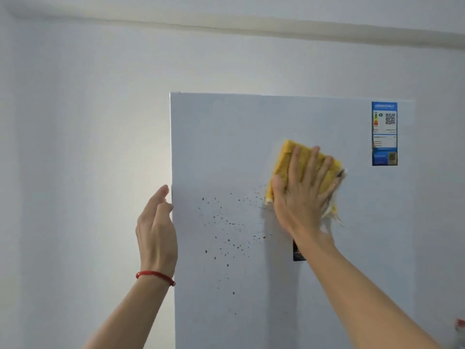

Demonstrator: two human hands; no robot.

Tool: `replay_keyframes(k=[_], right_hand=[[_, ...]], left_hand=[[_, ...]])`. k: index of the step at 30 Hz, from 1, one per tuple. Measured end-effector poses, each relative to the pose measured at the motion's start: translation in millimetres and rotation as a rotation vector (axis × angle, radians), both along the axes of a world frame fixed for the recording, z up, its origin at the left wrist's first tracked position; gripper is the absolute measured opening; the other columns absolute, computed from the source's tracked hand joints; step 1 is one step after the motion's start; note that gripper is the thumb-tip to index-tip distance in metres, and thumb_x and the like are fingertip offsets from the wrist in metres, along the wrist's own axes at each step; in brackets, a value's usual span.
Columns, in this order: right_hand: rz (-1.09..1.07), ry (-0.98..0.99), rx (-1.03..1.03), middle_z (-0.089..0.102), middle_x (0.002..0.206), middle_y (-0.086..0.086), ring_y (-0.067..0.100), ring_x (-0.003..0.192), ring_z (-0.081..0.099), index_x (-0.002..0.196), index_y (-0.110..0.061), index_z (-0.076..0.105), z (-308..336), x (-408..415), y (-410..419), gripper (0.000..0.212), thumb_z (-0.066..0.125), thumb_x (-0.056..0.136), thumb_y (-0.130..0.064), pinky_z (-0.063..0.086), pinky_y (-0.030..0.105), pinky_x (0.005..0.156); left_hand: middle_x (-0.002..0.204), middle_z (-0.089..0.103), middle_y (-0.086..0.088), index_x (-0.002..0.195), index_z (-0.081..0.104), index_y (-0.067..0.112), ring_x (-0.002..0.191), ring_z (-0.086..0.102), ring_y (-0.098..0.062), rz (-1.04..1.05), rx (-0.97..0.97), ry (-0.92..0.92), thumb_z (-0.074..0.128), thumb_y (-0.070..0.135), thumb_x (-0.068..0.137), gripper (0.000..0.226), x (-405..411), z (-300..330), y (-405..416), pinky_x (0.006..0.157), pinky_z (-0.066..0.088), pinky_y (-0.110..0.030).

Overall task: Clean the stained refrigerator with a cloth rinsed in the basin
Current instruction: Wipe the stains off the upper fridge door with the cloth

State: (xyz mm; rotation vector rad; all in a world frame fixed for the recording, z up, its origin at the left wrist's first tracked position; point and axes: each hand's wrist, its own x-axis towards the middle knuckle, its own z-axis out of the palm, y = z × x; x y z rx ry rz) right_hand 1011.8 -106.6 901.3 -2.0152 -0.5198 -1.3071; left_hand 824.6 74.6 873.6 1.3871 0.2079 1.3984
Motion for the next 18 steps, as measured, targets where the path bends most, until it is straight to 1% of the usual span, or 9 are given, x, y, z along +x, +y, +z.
replay_keyframes(k=[6, 8, 10, 11, 12, 13, 14, 16, 18], right_hand=[[0.010, -0.284, -0.271, 0.000, 0.174, 0.011, 0.042, 0.159, -0.006, 0.166, -0.028, 0.014, 0.7, -76.0, 127.0, 0.071, 0.033, 0.103, -0.054, 0.000, 0.074, 0.119], [0.080, -0.397, -0.379, 0.008, 0.173, 0.010, 0.041, 0.159, -0.002, 0.164, -0.027, 0.026, -15.5, -88.2, 143.8, 0.066, 0.040, 0.104, -0.050, 0.003, 0.075, 0.119], [0.123, -0.502, -0.510, 0.013, 0.173, 0.008, 0.038, 0.160, 0.000, 0.162, -0.028, 0.032, -29.6, -88.4, 138.3, 0.063, 0.043, 0.105, -0.053, 0.006, 0.074, 0.119], [0.136, -0.538, -0.555, 0.014, 0.173, 0.006, 0.037, 0.160, 0.001, 0.162, -0.029, 0.032, -31.9, -83.6, 128.8, 0.064, 0.044, 0.105, -0.054, 0.007, 0.073, 0.120], [0.130, -0.559, -0.575, 0.015, 0.173, 0.005, 0.035, 0.160, 0.002, 0.162, -0.029, 0.031, -30.6, -76.8, 116.7, 0.065, 0.044, 0.104, -0.054, 0.007, 0.071, 0.121], [0.113, -0.551, -0.561, 0.015, 0.173, 0.005, 0.035, 0.160, 0.003, 0.163, -0.028, 0.030, -29.5, -67.3, 101.5, 0.067, 0.045, 0.103, -0.054, 0.008, 0.071, 0.121], [0.082, -0.519, -0.513, 0.015, 0.173, 0.006, 0.036, 0.160, 0.004, 0.163, -0.027, 0.028, -27.3, -57.4, 85.1, 0.069, 0.045, 0.102, -0.053, 0.009, 0.071, 0.121], [-0.037, -0.410, -0.376, 0.013, 0.173, 0.011, 0.041, 0.159, 0.005, 0.164, -0.024, 0.024, -24.1, -28.8, 45.8, 0.073, 0.040, 0.100, -0.055, 0.009, 0.073, 0.120], [-0.145, -0.265, -0.249, 0.006, 0.173, 0.015, 0.043, 0.158, 0.001, 0.166, -0.022, 0.015, -23.4, 0.9, 5.6, 0.076, 0.027, 0.101, -0.060, 0.006, 0.073, 0.120]], left_hand=[[0.132, 0.064, 0.018, 0.132, 0.065, 0.022, 0.127, 0.056, -0.007, -0.047, -0.003, 0.019, 0.040, 0.033, 0.086, 0.054, -6.0, -10.2, 17.5, 0.112, 0.043, -0.042], [0.121, 0.067, 0.018, 0.124, 0.067, 0.013, 0.119, 0.059, -0.009, -0.030, 0.021, 0.030, 0.040, 0.031, 0.086, 0.050, -3.5, -11.7, 19.6, 0.105, 0.047, -0.039], [0.110, 0.065, 0.007, 0.106, 0.065, 0.006, 0.109, 0.058, -0.015, 0.005, 0.039, 0.052, 0.039, 0.028, 0.086, 0.039, 1.0, -16.7, 15.7, 0.093, 0.047, -0.038], [0.112, 0.062, 0.000, 0.103, 0.063, 0.009, 0.110, 0.056, -0.015, 0.021, 0.037, 0.062, 0.039, 0.028, 0.087, 0.034, 3.0, -20.2, 12.8, 0.090, 0.045, -0.033], [0.117, 0.058, -0.003, 0.109, 0.062, 0.013, 0.111, 0.055, -0.008, 0.024, 0.033, 0.074, 0.040, 0.028, 0.090, 0.033, 4.6, -23.4, 8.6, 0.088, 0.041, -0.025], [0.123, 0.055, 0.001, 0.122, 0.061, 0.018, 0.109, 0.052, 0.005, 0.024, 0.044, 0.089, 0.041, 0.026, 0.095, 0.034, 5.9, -27.0, 2.5, 0.086, 0.038, -0.017], [0.128, 0.051, 0.005, 0.134, 0.056, 0.020, 0.107, 0.049, 0.011, 0.032, 0.077, 0.095, 0.042, 0.022, 0.100, 0.036, 5.2, -29.9, -2.0, 0.084, 0.037, -0.013], [0.131, 0.050, 0.009, 0.141, 0.052, 0.022, 0.109, 0.051, 0.007, 0.057, 0.156, 0.104, 0.046, 0.016, 0.102, 0.040, 5.8, -32.6, -8.9, 0.086, 0.040, -0.015], [0.129, 0.053, 0.010, 0.142, 0.054, 0.025, 0.109, 0.055, 0.000, 0.077, 0.183, 0.114, 0.050, 0.022, 0.097, 0.045, 2.3, -30.2, -10.3, 0.084, 0.043, -0.018]])
